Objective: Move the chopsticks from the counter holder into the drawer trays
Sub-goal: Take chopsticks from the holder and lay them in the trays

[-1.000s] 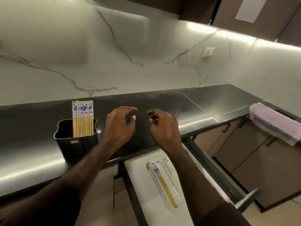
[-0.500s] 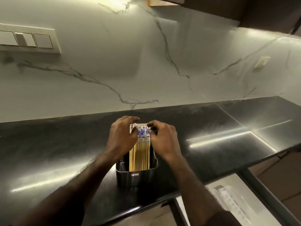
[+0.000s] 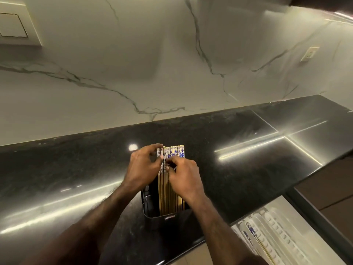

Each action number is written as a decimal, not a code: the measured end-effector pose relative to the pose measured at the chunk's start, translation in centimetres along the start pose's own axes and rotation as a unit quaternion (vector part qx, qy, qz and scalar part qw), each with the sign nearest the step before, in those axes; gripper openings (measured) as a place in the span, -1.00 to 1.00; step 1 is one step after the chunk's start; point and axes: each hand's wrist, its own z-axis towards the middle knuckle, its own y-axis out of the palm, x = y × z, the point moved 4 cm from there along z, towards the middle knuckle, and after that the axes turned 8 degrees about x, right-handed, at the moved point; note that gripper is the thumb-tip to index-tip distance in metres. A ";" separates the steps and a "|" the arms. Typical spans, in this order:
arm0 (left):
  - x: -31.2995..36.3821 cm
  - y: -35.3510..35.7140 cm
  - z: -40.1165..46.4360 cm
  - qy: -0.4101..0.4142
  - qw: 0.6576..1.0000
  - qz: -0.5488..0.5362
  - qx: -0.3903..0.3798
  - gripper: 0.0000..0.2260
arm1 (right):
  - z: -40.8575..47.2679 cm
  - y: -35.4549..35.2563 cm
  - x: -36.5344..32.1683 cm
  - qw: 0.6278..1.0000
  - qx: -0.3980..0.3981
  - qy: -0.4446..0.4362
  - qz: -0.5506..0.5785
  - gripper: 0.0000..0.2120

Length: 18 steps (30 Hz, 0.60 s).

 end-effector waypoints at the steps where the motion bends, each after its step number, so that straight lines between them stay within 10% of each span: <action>1: -0.2 0.0 0.1 -0.008 1.000 -0.017 0.002 -0.67 | 0.0 0.1 0.0 1.000 0.002 0.002 0.000 -0.77; 18: -1.5 0.2 0.4 -0.054 0.990 -0.128 0.003 -0.74 | -0.1 1.4 -0.1 0.999 0.023 0.037 0.001 -0.81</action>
